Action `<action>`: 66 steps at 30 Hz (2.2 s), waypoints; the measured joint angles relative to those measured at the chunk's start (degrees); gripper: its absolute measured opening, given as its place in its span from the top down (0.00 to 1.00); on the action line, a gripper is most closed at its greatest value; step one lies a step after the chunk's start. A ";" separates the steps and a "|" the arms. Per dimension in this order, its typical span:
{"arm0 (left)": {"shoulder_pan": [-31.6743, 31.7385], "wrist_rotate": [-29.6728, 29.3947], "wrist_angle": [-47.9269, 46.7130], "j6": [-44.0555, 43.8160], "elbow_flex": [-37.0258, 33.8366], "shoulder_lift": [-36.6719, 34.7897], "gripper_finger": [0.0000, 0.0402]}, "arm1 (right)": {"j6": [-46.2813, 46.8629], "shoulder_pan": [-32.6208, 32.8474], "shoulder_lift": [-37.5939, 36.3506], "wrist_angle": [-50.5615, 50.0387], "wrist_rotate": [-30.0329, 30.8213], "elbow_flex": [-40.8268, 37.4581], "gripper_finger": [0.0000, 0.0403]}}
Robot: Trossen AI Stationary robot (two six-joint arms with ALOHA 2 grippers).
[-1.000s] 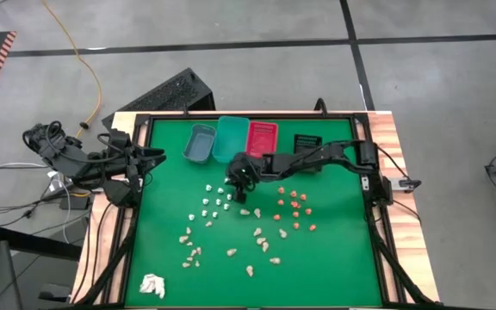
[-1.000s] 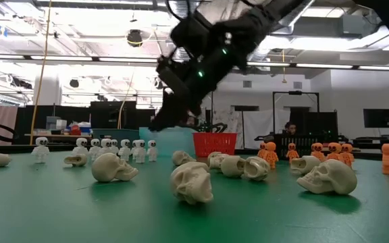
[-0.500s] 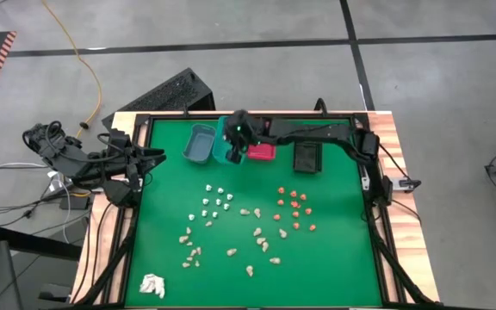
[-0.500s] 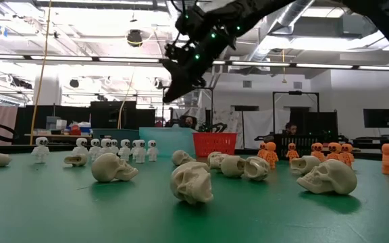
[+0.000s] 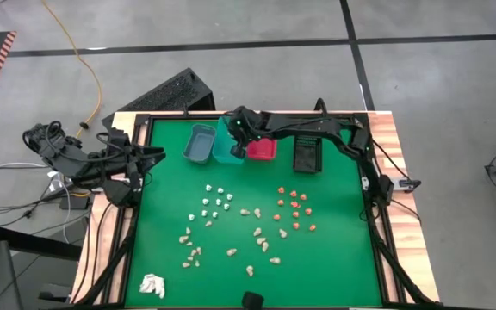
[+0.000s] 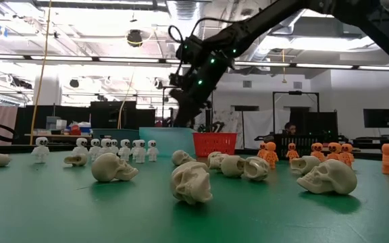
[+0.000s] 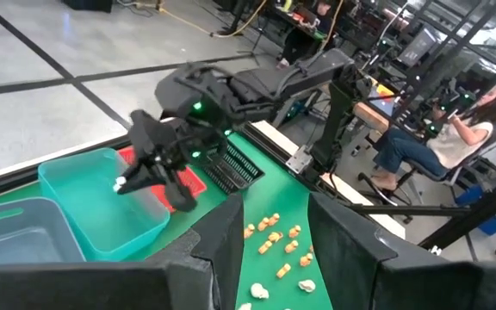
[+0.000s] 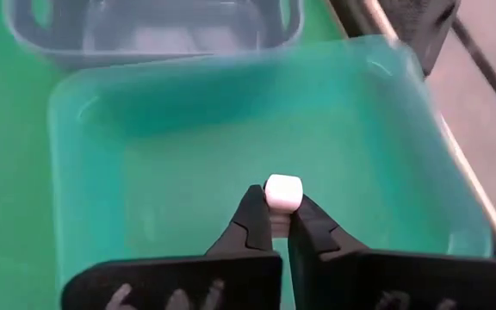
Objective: Sort Halloween decoration
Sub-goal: Put the white skeleton toy into the light blue bin
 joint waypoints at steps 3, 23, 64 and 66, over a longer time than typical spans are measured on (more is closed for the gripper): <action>-0.02 -0.21 -0.01 -0.03 0.00 0.05 0.70 | 0.01 -0.02 0.24 -0.80 0.41 -0.06 0.92; 0.00 -1.28 0.00 -0.14 -0.02 0.11 0.70 | -1.92 0.29 -2.03 0.02 -7.94 0.01 0.65; -0.01 0.14 -1.73 0.17 -0.04 0.15 0.70 | -18.23 16.68 -1.91 -5.78 -22.50 0.16 0.67; 0.00 0.14 -1.83 0.17 -0.04 0.15 0.70 | -18.32 16.79 -1.08 -7.01 -22.50 -0.12 0.67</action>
